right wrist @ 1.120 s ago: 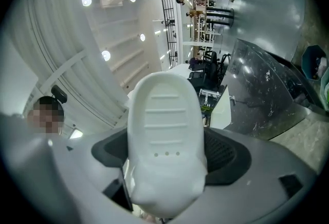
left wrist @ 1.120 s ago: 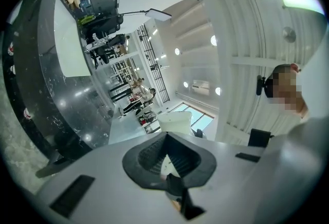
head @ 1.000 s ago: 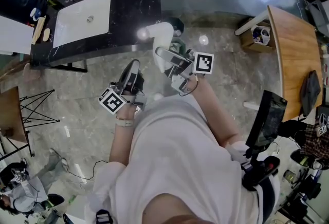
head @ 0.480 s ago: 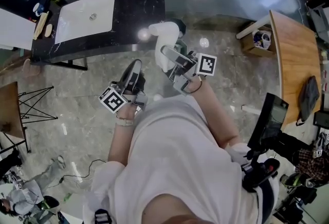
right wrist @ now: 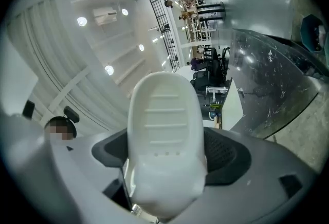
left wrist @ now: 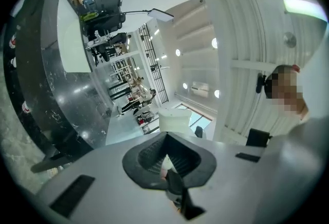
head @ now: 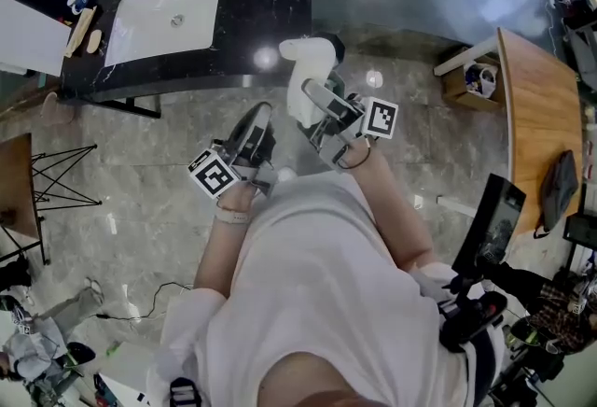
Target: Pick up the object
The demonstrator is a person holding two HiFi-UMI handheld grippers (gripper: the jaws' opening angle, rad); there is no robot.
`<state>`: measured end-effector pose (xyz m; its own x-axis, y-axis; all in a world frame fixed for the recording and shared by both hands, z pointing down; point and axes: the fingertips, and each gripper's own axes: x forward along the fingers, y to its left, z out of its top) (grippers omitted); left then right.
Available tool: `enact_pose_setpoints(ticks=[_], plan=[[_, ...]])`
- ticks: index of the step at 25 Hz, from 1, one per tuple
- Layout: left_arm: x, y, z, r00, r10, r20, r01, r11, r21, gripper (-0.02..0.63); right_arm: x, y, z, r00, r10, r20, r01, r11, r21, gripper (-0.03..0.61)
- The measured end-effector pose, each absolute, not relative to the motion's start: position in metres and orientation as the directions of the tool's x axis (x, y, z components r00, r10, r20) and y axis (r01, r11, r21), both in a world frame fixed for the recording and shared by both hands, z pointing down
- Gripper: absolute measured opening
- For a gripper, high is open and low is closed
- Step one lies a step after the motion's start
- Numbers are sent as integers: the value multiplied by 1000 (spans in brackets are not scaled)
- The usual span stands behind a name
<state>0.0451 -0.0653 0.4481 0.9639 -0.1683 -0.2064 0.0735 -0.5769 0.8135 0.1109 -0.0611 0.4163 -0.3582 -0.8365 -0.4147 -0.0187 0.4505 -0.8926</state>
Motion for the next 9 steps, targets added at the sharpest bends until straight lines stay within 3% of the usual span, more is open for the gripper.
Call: enact_pose_setpoints(ticks=[9], plan=[[43, -69, 448, 962, -179, -208, 71, -572, 817, 5, 109, -63, 419, -364, -838, -405, -24, 444, -896, 417]])
